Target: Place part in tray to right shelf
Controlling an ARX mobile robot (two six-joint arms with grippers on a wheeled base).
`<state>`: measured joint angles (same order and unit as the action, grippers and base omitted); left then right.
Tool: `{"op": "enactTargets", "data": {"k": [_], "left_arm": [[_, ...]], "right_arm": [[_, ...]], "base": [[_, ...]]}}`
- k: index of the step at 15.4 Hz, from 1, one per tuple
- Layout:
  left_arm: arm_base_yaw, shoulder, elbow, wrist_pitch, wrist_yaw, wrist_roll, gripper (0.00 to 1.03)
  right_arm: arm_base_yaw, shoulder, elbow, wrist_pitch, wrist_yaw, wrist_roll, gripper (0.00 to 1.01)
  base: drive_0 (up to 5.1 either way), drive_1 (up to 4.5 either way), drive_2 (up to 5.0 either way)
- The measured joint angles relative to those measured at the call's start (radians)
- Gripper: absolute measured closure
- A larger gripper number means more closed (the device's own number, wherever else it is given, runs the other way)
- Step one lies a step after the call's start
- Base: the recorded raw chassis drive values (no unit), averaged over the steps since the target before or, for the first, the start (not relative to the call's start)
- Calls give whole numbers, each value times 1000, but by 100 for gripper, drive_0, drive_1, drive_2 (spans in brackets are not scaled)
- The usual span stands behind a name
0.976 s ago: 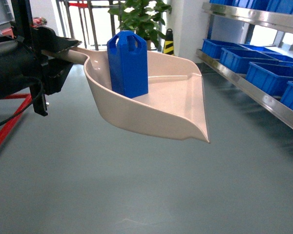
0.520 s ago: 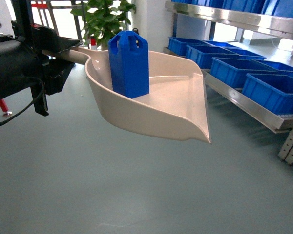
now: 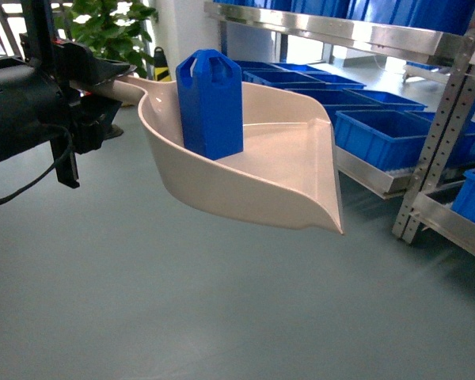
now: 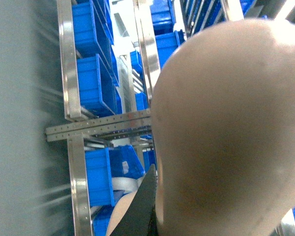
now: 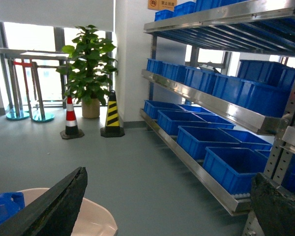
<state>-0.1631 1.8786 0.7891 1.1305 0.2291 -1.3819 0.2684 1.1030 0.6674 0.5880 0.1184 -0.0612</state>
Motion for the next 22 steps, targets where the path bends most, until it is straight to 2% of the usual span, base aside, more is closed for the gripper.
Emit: {"op": "enactTargets", "data": {"k": [22], "left_arm": [[-2, 0, 0, 0, 0, 0, 87]], "right_arm": [[0, 0, 0, 0, 0, 0, 3]], "base": [[-158, -158, -158]]}}
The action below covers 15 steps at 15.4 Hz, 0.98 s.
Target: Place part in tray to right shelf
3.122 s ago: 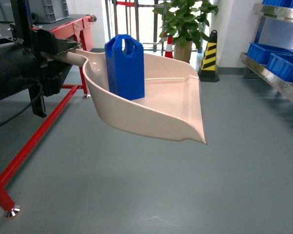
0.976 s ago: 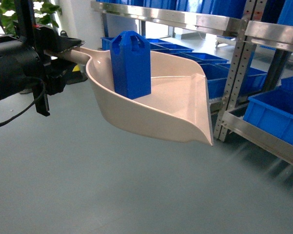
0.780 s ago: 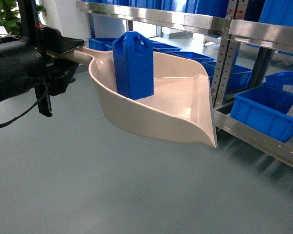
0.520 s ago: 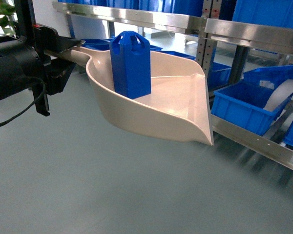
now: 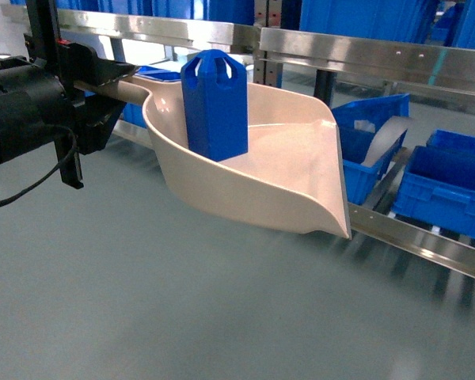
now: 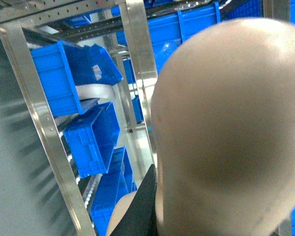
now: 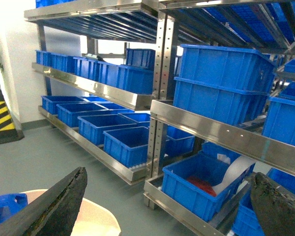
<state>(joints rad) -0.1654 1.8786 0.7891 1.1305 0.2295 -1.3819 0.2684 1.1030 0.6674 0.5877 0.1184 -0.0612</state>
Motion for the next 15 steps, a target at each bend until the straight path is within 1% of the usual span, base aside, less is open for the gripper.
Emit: {"op": "enactTargets", "data": {"k": [15], "left_arm": [[-2, 0, 0, -1, 2, 0, 87]], "right_arm": [[0, 0, 0, 0, 0, 0, 3]], "base": [[-151, -151, -151]]}}
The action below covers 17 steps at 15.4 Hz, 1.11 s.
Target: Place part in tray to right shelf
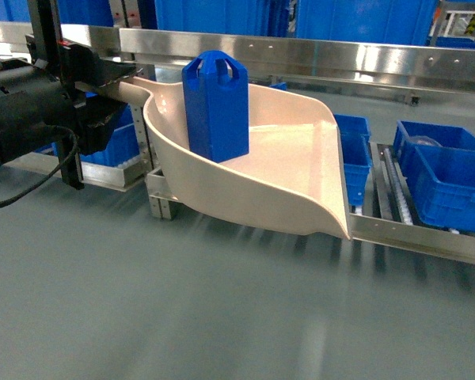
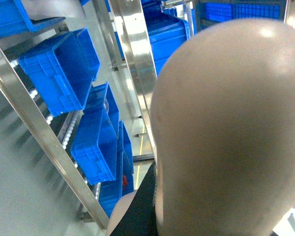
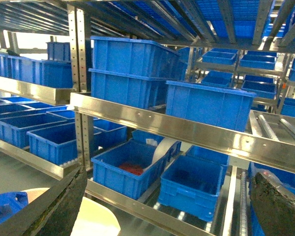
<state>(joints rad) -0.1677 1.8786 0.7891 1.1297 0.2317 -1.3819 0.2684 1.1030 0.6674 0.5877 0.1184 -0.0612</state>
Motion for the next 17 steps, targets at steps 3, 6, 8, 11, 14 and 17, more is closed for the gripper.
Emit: {"op": "enactTargets", "data": {"k": [3, 6, 8, 11, 14, 17], "left_arm": [[4, 0, 0, 2, -3, 0, 87], [2, 0, 0, 2, -2, 0, 87], [5, 0, 0, 0, -3, 0, 87], [5, 0, 0, 2, -3, 0, 87], [-1, 0, 0, 1, 1, 0, 87], [5, 0, 0, 0, -5, 0, 87]], "right_arm": [[0, 0, 0, 0, 0, 0, 3], [0, 0, 0, 0, 0, 0, 3], [0, 0, 0, 0, 0, 0, 3], [0, 0, 0, 0, 0, 0, 3], [0, 0, 0, 0, 0, 0, 3], [0, 0, 0, -1, 0, 0, 3]], "base": [[-151, -151, -151], [-151, -151, -151], [-151, -151, -151], [-151, -151, -151], [-151, -151, -151], [-151, -151, -151]]}}
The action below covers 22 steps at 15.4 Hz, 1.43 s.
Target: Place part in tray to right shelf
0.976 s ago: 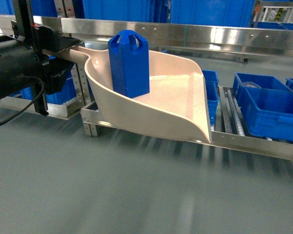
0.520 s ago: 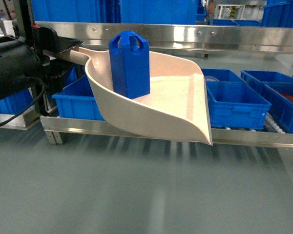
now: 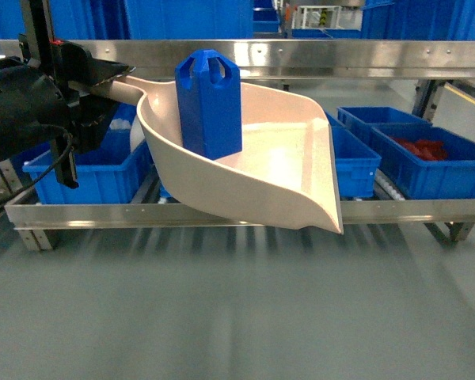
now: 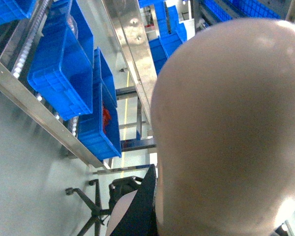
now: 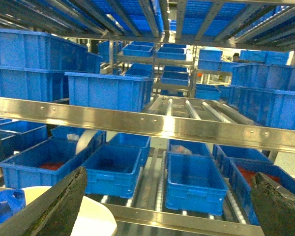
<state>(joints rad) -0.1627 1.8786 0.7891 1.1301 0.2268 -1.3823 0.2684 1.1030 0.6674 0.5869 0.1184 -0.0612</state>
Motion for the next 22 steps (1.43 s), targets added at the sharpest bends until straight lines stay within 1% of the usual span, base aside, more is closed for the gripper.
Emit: {"op": "enactTargets", "data": {"k": [2, 3, 6, 9, 22], "left_arm": [[-7, 0, 0, 0, 2, 0, 87], [-15, 0, 0, 0, 14, 0, 87], [5, 0, 0, 0, -3, 0, 87], [-6, 0, 0, 0, 4, 0, 87], [-3, 0, 0, 0, 3, 0, 87]], "right_arm": [[0, -4, 0, 0, 0, 0, 3], [0, -5, 0, 0, 0, 0, 3], [0, -5, 0, 0, 0, 0, 3], [0, -5, 0, 0, 0, 0, 3], [0, -5, 0, 0, 0, 0, 3]], "base": [[-89, -89, -89], [-89, -89, -89], [-89, -89, -89], [-59, -59, -59], [0, 0, 0]]}}
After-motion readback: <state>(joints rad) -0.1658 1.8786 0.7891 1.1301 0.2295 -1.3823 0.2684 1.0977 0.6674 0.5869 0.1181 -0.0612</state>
